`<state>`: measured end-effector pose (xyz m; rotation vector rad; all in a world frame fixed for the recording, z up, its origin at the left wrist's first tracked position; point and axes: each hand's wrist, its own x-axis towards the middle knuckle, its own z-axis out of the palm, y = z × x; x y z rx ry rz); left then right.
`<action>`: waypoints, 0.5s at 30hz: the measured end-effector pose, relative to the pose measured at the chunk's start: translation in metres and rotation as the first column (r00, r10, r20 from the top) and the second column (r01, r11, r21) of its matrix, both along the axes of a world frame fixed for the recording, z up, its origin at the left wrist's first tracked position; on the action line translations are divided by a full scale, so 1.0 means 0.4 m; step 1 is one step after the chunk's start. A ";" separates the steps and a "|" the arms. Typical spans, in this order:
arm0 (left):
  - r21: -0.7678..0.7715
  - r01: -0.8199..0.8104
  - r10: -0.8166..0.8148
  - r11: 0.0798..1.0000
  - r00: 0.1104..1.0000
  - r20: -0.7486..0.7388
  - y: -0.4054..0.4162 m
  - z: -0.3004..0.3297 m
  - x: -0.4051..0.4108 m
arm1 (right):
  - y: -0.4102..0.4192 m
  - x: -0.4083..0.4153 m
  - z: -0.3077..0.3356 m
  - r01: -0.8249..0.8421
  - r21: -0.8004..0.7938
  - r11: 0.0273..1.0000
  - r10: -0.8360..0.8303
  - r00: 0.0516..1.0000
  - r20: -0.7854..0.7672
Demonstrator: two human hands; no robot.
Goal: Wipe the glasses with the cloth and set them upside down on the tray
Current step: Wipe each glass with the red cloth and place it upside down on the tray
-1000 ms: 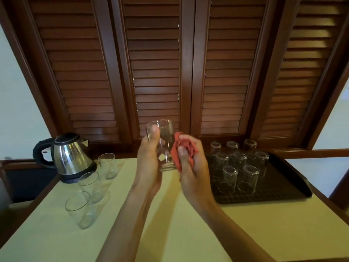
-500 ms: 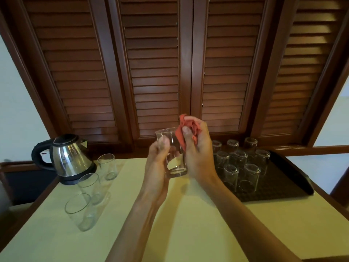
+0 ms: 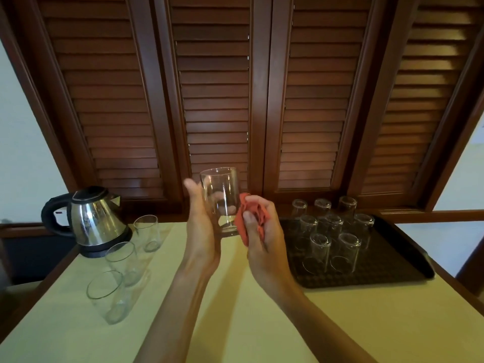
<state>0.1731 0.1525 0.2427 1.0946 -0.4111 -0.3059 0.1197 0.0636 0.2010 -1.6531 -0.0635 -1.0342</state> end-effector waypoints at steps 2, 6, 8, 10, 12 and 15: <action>0.027 0.019 -0.020 0.999 0.999 0.036 0.001 -0.015 -0.011 | -0.023 0.018 0.027 -0.007 0.092 0.996 0.008 1.000 -0.013; -0.014 0.073 -0.072 0.997 0.996 0.058 0.000 -0.034 -0.016 | -0.035 0.026 0.071 -0.022 0.022 1.000 0.021 0.999 0.043; -0.044 0.074 -0.071 0.996 0.995 0.063 0.005 -0.023 -0.004 | -0.007 0.010 0.017 -0.039 0.033 0.999 0.038 0.999 0.031; -0.038 0.094 -0.091 0.995 0.993 0.073 0.008 -0.026 0.002 | -0.003 0.004 -0.002 -0.019 0.107 0.994 0.022 1.000 -0.020; 0.010 0.105 -0.106 0.994 0.990 0.092 0.003 -0.033 -0.010 | -0.030 0.016 0.027 -0.021 0.221 0.975 0.033 0.998 -0.054; 0.027 0.055 -0.057 0.998 0.995 0.088 0.005 -0.009 -0.021 | -0.034 0.020 0.072 -0.048 0.197 0.979 0.048 0.999 0.003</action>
